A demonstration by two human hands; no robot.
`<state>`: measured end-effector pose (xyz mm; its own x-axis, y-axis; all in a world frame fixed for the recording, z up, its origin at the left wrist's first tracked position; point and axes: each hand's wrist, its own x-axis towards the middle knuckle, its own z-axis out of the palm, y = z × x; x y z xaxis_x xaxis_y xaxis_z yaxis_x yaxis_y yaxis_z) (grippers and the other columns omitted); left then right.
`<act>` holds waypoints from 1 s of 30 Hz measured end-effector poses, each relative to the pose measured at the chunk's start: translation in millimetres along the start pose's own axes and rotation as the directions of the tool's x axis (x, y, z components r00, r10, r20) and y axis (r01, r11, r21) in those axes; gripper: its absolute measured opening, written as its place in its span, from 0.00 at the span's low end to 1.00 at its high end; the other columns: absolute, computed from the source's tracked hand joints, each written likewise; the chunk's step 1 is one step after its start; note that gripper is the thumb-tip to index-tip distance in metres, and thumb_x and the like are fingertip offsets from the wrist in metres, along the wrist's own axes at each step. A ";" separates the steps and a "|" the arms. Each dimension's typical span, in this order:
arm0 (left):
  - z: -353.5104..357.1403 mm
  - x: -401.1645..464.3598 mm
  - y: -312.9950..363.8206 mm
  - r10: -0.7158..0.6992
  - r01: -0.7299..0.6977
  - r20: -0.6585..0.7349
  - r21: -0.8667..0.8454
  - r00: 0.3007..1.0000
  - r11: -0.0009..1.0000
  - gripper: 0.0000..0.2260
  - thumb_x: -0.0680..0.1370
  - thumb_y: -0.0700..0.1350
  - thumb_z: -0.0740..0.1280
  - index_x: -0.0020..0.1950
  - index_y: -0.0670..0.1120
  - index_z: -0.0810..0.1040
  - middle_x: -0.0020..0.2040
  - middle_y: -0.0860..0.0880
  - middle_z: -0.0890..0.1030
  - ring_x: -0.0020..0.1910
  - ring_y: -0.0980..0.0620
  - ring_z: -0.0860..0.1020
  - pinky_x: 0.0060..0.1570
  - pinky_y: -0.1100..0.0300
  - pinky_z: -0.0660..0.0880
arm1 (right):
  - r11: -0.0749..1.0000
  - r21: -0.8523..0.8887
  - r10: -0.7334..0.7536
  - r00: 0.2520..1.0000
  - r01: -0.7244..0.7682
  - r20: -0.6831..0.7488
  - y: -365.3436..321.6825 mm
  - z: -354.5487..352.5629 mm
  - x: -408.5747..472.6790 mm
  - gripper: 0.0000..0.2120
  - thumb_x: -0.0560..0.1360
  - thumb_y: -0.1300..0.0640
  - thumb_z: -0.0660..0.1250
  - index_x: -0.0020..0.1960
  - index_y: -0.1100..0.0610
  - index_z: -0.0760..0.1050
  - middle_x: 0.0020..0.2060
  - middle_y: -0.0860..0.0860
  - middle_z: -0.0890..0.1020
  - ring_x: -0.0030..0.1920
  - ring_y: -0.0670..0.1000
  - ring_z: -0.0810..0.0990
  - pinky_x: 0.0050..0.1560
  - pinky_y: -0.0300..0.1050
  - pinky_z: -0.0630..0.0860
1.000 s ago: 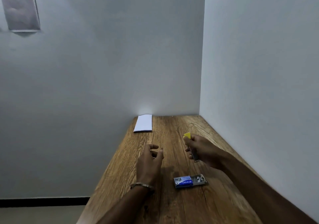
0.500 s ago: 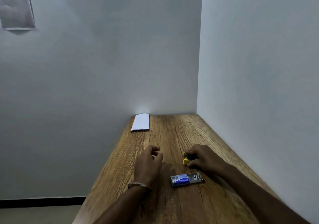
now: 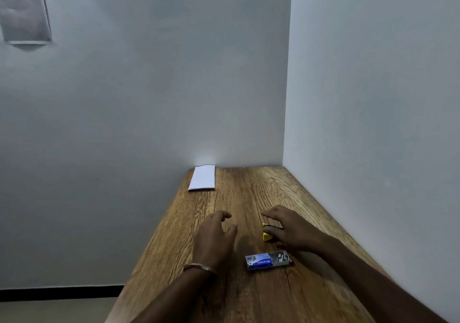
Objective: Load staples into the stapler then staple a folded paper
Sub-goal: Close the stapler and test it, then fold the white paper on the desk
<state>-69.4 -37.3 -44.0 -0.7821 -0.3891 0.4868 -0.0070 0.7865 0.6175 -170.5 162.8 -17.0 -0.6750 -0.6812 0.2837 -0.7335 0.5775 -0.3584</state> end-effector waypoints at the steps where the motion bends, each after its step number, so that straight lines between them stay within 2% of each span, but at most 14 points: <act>1: -1.1 2.3 -0.1 0.013 -0.014 0.014 0.041 1.000 0.999 0.16 0.77 0.54 0.66 0.63 0.54 0.74 0.62 0.54 0.77 0.58 0.57 0.75 0.58 0.55 0.76 | 1.000 -0.006 -0.010 1.000 0.010 -0.011 -2.6 -0.6 2.7 0.26 0.80 0.49 0.67 0.75 0.53 0.67 0.65 0.51 0.75 0.62 0.47 0.73 0.60 0.39 0.71; 4: -5.5 13.9 -2.3 0.041 -0.056 0.100 0.157 0.994 0.986 0.19 0.76 0.58 0.66 0.65 0.55 0.72 0.65 0.53 0.75 0.60 0.54 0.75 0.58 0.53 0.75 | 0.999 -0.034 -0.030 1.000 0.030 -0.005 -11.7 -3.4 16.5 0.28 0.80 0.48 0.65 0.77 0.52 0.64 0.69 0.52 0.73 0.68 0.50 0.72 0.66 0.45 0.70; 7: -10.9 33.0 -9.0 0.019 -0.059 0.180 0.222 0.983 0.973 0.22 0.76 0.59 0.65 0.67 0.54 0.70 0.65 0.51 0.74 0.57 0.52 0.76 0.54 0.54 0.76 | 0.996 -0.084 -0.028 1.000 0.029 0.011 -18.3 -1.8 36.9 0.28 0.81 0.47 0.63 0.79 0.52 0.61 0.74 0.53 0.69 0.72 0.52 0.68 0.71 0.50 0.68; 11: -15.0 64.9 -22.6 -0.010 -0.051 0.220 0.272 0.976 0.961 0.25 0.76 0.60 0.65 0.69 0.52 0.68 0.68 0.49 0.73 0.60 0.50 0.76 0.52 0.57 0.75 | 0.991 -0.128 -0.038 0.999 0.041 0.028 -21.9 7.1 69.0 0.30 0.81 0.45 0.63 0.79 0.52 0.59 0.77 0.52 0.65 0.76 0.53 0.64 0.74 0.53 0.64; 21: -6.3 143.1 -75.5 -0.033 -0.103 0.273 0.468 0.961 0.878 0.27 0.76 0.59 0.65 0.73 0.53 0.64 0.72 0.47 0.70 0.66 0.46 0.73 0.61 0.50 0.73 | 0.975 -0.210 -0.058 0.993 0.078 0.098 -21.6 41.6 163.0 0.34 0.80 0.45 0.64 0.80 0.54 0.55 0.78 0.54 0.62 0.77 0.57 0.62 0.74 0.57 0.64; 26: 11.9 181.3 -95.2 -0.095 -0.033 0.270 0.435 0.958 0.900 0.30 0.76 0.60 0.64 0.74 0.50 0.62 0.73 0.45 0.68 0.67 0.44 0.72 0.63 0.48 0.71 | 0.967 -0.235 -0.067 0.987 0.100 0.146 -19.7 58.9 208.9 0.36 0.79 0.45 0.66 0.80 0.56 0.54 0.79 0.55 0.61 0.77 0.57 0.61 0.74 0.58 0.64; 30: 25.3 210.7 -108.5 -0.102 -0.041 0.269 0.477 0.958 0.878 0.31 0.75 0.61 0.64 0.74 0.49 0.62 0.72 0.44 0.69 0.68 0.43 0.71 0.65 0.46 0.69 | 0.972 -0.215 -0.050 0.982 0.089 0.181 -14.3 76.2 242.2 0.36 0.79 0.47 0.65 0.81 0.57 0.53 0.79 0.55 0.61 0.77 0.56 0.61 0.74 0.57 0.65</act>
<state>-249.2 -192.4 -24.1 -0.9160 -0.3237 0.2371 -0.2717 0.9352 0.2273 -317.4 -44.7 -10.9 -0.6115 -0.7796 0.1352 -0.7909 0.5975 -0.1318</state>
